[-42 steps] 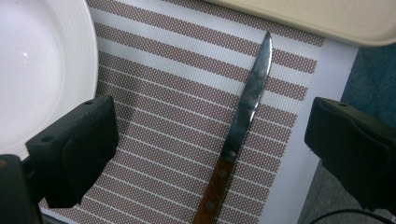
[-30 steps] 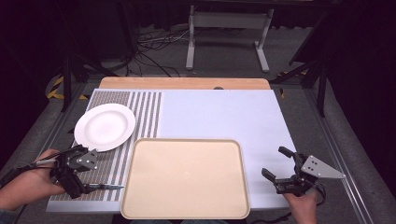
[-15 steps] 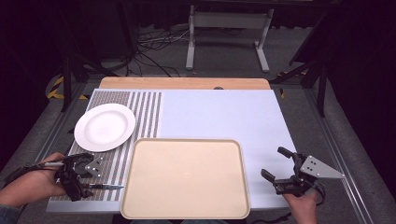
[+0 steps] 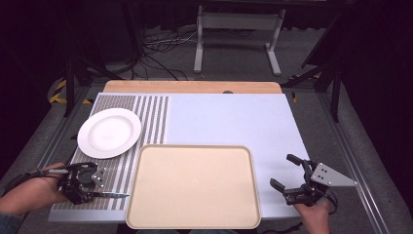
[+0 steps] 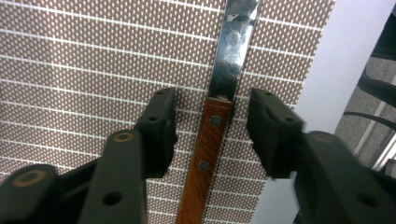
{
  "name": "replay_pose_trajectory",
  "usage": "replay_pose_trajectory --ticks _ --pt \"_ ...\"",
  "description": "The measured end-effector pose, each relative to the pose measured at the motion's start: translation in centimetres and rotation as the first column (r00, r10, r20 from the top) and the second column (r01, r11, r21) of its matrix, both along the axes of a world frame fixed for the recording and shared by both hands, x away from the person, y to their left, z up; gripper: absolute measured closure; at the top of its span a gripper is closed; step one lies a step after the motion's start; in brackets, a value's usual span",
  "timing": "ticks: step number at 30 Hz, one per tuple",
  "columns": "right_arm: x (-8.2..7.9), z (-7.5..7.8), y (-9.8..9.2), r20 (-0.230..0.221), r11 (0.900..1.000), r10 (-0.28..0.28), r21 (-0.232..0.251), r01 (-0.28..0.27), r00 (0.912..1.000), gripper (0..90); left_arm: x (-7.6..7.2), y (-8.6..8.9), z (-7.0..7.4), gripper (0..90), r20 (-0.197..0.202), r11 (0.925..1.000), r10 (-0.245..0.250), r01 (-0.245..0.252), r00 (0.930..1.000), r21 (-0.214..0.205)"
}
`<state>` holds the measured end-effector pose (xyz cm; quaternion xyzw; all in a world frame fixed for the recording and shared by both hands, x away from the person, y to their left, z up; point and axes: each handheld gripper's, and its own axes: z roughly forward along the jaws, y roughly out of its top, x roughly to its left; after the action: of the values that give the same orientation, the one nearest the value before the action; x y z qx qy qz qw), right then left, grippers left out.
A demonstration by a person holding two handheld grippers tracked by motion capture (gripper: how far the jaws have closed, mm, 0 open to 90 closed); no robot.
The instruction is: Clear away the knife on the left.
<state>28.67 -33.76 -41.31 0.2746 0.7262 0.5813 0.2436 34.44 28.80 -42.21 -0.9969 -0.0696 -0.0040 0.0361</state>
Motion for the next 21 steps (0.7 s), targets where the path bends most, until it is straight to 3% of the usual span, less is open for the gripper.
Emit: replay_pose_trajectory --ticks 5,8,10,11,14,17,21 --pt "0.02 -0.04 0.11 -0.002 1.0 0.009 -0.001 -0.009 1.0 0.0 -0.17 -0.21 -0.17 73.6 0.001 0.9984 -0.04 0.04 0.9992 0.039" --pt "0.0 -0.03 0.12 -0.003 0.9999 0.01 -0.001 -0.01 0.9999 0.0 -0.25 -0.25 -0.21 75.4 0.013 0.996 -0.081 0.08 0.9966 0.039" --pt "-0.01 -0.03 0.15 -0.001 0.9999 0.012 -0.001 -0.012 0.9999 0.0 -0.53 -0.13 -0.41 76.6 0.018 0.9975 -0.069 0.069 0.9975 0.015" --pt "-0.02 -0.04 0.17 -0.001 0.9999 0.014 0.0 -0.014 0.9999 0.0 -0.48 -0.28 -0.2 77.3 0.021 0.9948 -0.092 0.091 0.9956 0.046" --pt "0.0 -0.04 0.18 -0.003 0.9999 0.016 -0.002 -0.016 0.9999 0.0 -0.54 -0.16 -0.39 77.7 0.023 0.9953 -0.095 0.095 0.9952 0.019" --pt "-0.02 0.0 0.2 0.001 0.9998 0.018 -0.002 -0.018 0.9998 0.0 -0.54 -0.31 -0.21 78.1 0.025 0.9927 -0.112 0.11 0.9934 0.048" --pt "-0.05 -0.03 0.11 -0.001 0.9998 0.018 0.003 -0.018 0.9998 0.0 -0.67 -0.35 -0.23 78.4 0.036 0.9926 -0.113 0.111 0.9929 0.048"
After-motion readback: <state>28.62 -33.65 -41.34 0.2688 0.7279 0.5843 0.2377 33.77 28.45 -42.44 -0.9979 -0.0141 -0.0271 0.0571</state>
